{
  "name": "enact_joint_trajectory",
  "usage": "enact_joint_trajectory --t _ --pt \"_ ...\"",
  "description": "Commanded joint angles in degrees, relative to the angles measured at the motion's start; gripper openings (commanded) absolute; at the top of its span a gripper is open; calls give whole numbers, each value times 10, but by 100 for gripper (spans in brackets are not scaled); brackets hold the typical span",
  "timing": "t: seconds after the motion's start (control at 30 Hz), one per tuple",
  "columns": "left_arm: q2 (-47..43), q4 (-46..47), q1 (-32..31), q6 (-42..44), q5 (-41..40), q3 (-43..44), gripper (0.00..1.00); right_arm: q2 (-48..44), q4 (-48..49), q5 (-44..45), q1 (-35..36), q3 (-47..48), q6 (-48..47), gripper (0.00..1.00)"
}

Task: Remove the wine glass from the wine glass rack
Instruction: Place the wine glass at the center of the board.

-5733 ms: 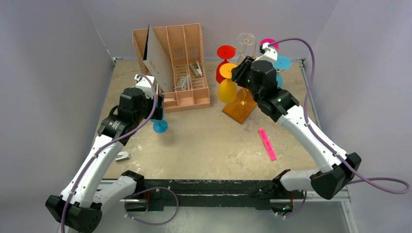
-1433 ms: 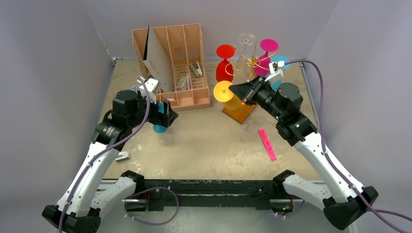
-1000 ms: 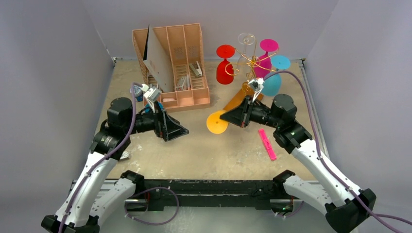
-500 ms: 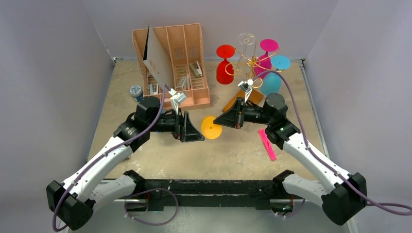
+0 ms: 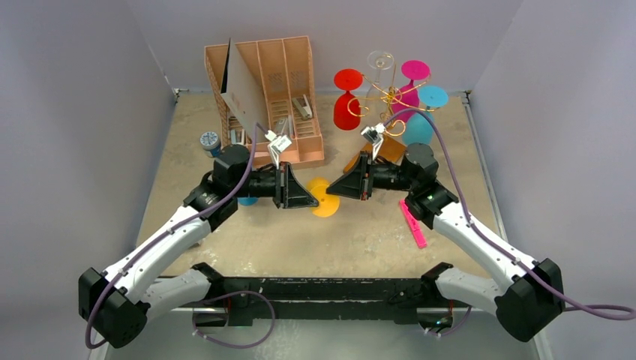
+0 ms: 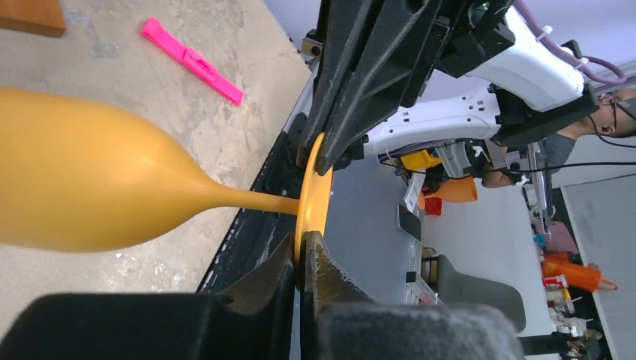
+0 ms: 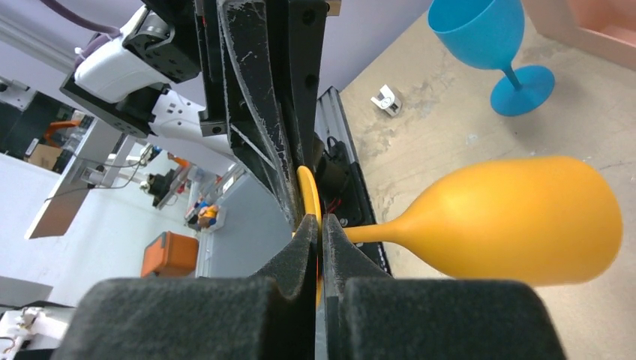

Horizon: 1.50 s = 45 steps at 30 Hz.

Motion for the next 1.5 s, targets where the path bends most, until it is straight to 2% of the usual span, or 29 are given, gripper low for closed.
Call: enact_joint_trajectory --t 0.0,0.03,0.17,0.23,0.3,0.37,0.5,0.6,0.73,0.8,0.87,0.97,1.1,1.17,1.23,1.4,1.47 --pt "4 92 2 -27 5 -14 0 0 -52 -47 11 33 -49 0" --pt "-2 85 2 -19 5 -13 0 -1 -49 -49 11 30 -50 3" --pt "-28 7 2 28 -17 12 0 -12 -67 -67 11 27 -62 41" --pt "-42 -19 2 49 -31 21 0 -28 -72 -69 13 23 -64 57" --pt "-57 -29 2 54 -50 19 0 -41 -64 -69 17 17 -50 67" --pt "-72 -16 2 46 -59 7 0 -45 -68 -71 23 16 -44 70" --pt "-97 31 2 26 -57 -25 0 -15 -113 -64 60 42 -56 65" --pt "-109 24 2 30 -76 -27 0 22 -143 -54 98 80 -73 52" --pt "-120 24 1 35 -84 -31 0 26 -123 36 100 82 -58 39" --pt "-124 17 1 36 -85 -30 0 24 -68 17 100 64 -44 39" --pt "-127 9 2 35 -86 -31 0 15 -61 12 100 57 -43 42" --pt "-135 6 2 32 -88 -34 0 -10 -74 59 100 48 -65 47" --pt "-144 15 2 24 -96 -42 0 -29 -55 91 100 19 -77 48" --pt "-143 13 2 23 -99 -41 0 -29 -56 91 100 17 -79 40" --pt "-139 14 2 23 -96 -41 0 -23 -43 80 100 19 -74 35" --pt "-132 30 2 17 -86 -45 0 3 25 41 100 15 -38 16" --pt "-134 27 2 16 -85 -41 0 4 45 50 100 12 -27 15"
